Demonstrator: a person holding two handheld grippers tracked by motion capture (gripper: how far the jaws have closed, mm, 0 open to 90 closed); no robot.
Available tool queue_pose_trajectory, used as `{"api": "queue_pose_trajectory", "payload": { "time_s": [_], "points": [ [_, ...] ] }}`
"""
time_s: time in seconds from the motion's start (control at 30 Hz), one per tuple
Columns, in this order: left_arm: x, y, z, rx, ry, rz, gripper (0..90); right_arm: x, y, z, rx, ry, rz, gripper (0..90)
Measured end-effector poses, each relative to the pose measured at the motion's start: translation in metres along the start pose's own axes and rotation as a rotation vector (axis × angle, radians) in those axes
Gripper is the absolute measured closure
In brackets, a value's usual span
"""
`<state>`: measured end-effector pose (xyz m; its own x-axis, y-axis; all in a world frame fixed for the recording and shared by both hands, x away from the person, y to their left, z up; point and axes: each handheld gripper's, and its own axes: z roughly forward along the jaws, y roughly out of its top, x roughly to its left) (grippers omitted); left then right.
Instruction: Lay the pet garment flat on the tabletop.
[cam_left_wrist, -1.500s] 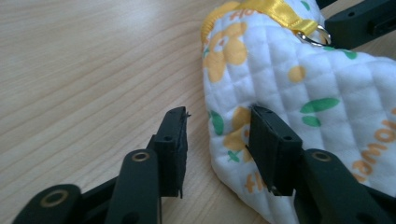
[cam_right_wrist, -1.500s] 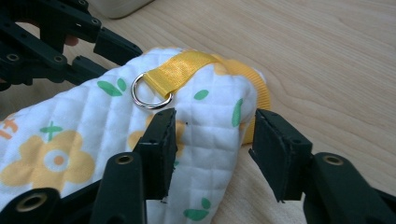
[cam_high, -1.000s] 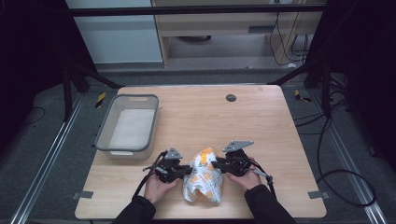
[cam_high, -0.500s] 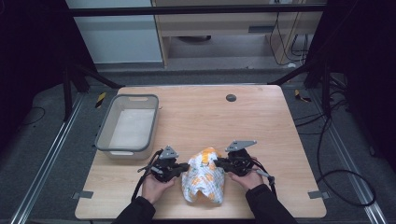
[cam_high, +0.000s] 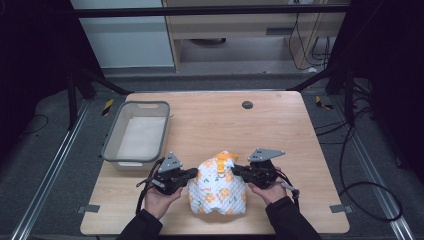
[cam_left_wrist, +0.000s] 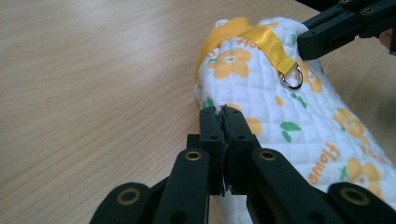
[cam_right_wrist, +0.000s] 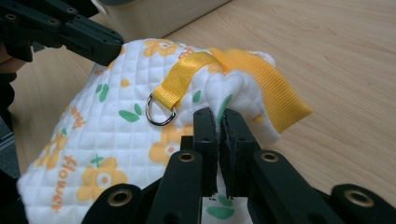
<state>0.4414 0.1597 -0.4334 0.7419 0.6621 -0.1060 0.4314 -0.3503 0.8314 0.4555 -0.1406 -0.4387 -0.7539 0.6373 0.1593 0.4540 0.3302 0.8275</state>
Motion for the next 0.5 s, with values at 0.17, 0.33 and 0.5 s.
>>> {"api": "queue_pose_trajectory", "payload": {
  "time_s": [0.17, 0.33, 0.5],
  "points": [
    [-0.002, 0.006, -0.008, -0.039, 0.0, -0.002, 87.9, 0.001, 0.005, -0.007, -0.029, -0.001, -0.009, 85.7],
    [-0.007, 0.012, -0.016, -0.084, 0.008, 0.007, 88.1, 0.004, 0.01, -0.015, -0.059, -0.005, -0.018, 86.3],
    [-0.015, 0.021, -0.026, -0.124, 0.012, 0.028, 88.1, 0.008, 0.016, -0.022, -0.096, -0.012, -0.03, 86.7]
  ]
}}
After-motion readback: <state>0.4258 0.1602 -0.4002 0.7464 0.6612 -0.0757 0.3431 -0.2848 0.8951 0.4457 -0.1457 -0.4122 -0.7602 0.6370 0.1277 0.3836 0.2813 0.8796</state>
